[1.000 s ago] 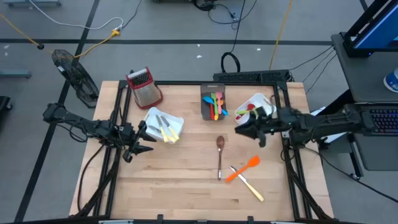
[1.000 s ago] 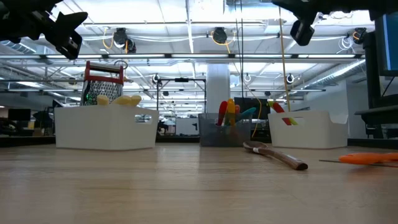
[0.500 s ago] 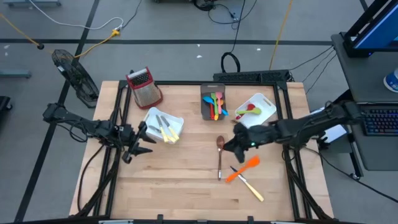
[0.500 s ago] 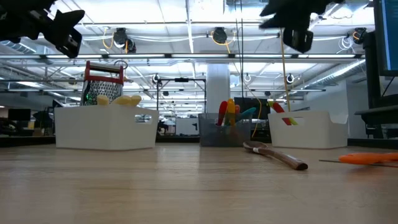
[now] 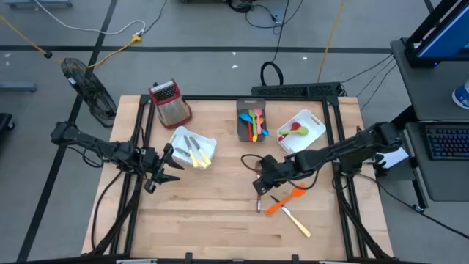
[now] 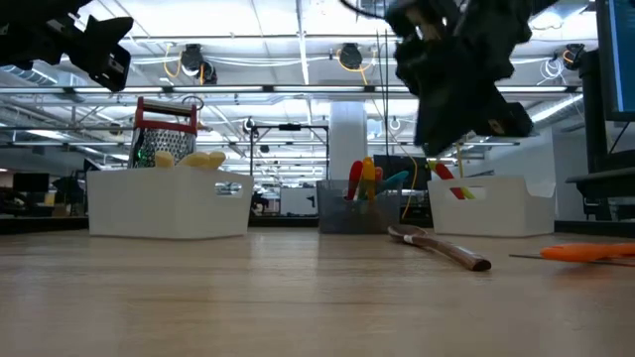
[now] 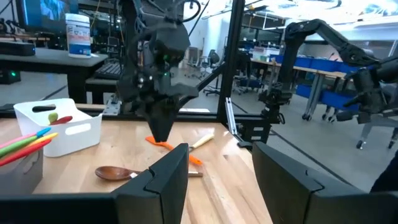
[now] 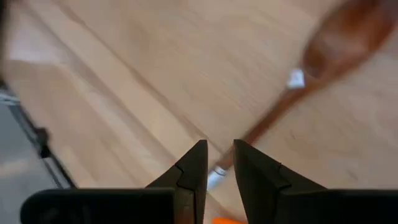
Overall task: Pick & Place Kitchen Items
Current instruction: Put the wooden slotted spoon into the right white bin
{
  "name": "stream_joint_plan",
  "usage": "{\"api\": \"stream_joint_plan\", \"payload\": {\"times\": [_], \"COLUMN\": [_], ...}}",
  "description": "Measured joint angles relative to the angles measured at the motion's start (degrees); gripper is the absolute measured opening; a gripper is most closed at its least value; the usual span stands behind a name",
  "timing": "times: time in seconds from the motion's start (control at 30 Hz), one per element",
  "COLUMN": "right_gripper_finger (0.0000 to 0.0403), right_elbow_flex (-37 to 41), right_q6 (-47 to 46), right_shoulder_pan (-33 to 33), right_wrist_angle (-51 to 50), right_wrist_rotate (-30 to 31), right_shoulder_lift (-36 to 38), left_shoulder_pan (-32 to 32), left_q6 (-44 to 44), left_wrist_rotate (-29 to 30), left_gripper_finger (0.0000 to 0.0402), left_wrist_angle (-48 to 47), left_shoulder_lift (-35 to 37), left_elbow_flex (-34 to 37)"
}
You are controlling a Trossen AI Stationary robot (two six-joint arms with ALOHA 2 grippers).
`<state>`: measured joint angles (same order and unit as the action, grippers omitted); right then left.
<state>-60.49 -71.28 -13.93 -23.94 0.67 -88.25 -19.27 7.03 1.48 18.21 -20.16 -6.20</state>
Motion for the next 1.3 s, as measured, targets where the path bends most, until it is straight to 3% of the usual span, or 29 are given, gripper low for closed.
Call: {"api": "stream_joint_plan", "payload": {"times": [0.47, 0.73, 0.97, 1.3], "right_gripper_finger": [0.0075, 0.0155, 0.0219, 0.0232], "right_elbow_flex": [0.0, 0.0, 0.0, 0.1], "right_q6": [-3.1, -3.0, -2.9, -3.2], "right_shoulder_pan": [0.7, 0.7, 0.7, 1.6], "right_wrist_angle": [-1.7, -1.6, -0.9, 3.4], "right_wrist_rotate": [-0.4, 5.4, 5.3, 2.2], "right_shoulder_lift": [-1.9, -1.9, -3.5, -10.7], "left_shoulder_pan": [0.0, 0.0, 0.1, 0.1], "left_q6": [-2.1, -2.1, -2.6, -2.9], "left_wrist_rotate": [-0.1, -0.1, 0.0, 0.1], "left_gripper_finger": [0.0182, 0.0182, 0.0182, 0.0182], "left_wrist_angle": [-0.5, -0.5, -0.5, -0.5], "left_shoulder_lift": [0.0, 0.0, 0.0, 0.0], "left_elbow_flex": [0.0, 0.0, 0.0, 0.0]}}
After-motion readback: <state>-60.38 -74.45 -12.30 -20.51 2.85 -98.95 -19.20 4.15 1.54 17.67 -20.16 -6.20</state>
